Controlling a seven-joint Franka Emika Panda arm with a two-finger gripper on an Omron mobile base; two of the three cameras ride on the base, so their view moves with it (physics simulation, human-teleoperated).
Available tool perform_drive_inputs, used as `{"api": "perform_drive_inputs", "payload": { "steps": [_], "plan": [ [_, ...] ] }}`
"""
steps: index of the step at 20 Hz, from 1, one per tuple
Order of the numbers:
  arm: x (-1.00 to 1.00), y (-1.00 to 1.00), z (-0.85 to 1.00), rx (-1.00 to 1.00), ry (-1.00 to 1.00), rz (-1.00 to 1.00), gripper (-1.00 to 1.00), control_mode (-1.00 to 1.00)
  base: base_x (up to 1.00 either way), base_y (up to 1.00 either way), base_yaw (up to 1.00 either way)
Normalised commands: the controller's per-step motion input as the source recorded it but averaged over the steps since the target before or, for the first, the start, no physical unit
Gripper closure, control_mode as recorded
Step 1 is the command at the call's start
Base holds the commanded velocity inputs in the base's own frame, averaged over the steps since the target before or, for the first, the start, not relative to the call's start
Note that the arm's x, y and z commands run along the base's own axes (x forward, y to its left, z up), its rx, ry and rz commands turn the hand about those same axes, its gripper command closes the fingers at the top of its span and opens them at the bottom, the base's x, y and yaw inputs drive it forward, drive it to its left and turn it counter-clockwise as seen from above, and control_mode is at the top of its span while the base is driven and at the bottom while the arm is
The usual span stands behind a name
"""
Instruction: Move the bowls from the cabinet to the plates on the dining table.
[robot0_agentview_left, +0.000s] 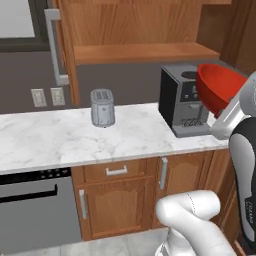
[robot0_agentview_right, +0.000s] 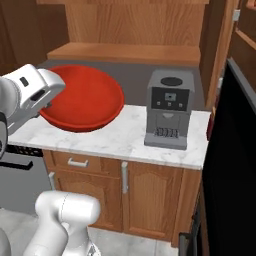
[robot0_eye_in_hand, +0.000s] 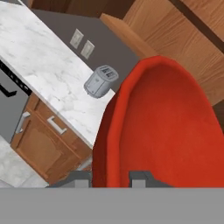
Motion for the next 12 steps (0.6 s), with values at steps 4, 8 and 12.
{"api": "perform_drive_inputs", "payload": {
  "steps": [4, 8, 12],
  "plan": [
    [0.00, 0.00, 0.00, 0.00, 0.00, 0.00, 1.00, 1.00, -0.53, 0.42, 0.12],
    [0.00, 0.00, 0.00, 0.00, 0.00, 0.00, 1.00, 1.00, -0.52, 0.49, 0.14],
    [0.00, 0.00, 0.00, 0.00, 0.00, 0.00, 1.00, 1.00, -0.53, 0.52, 0.16]
  ]
}}
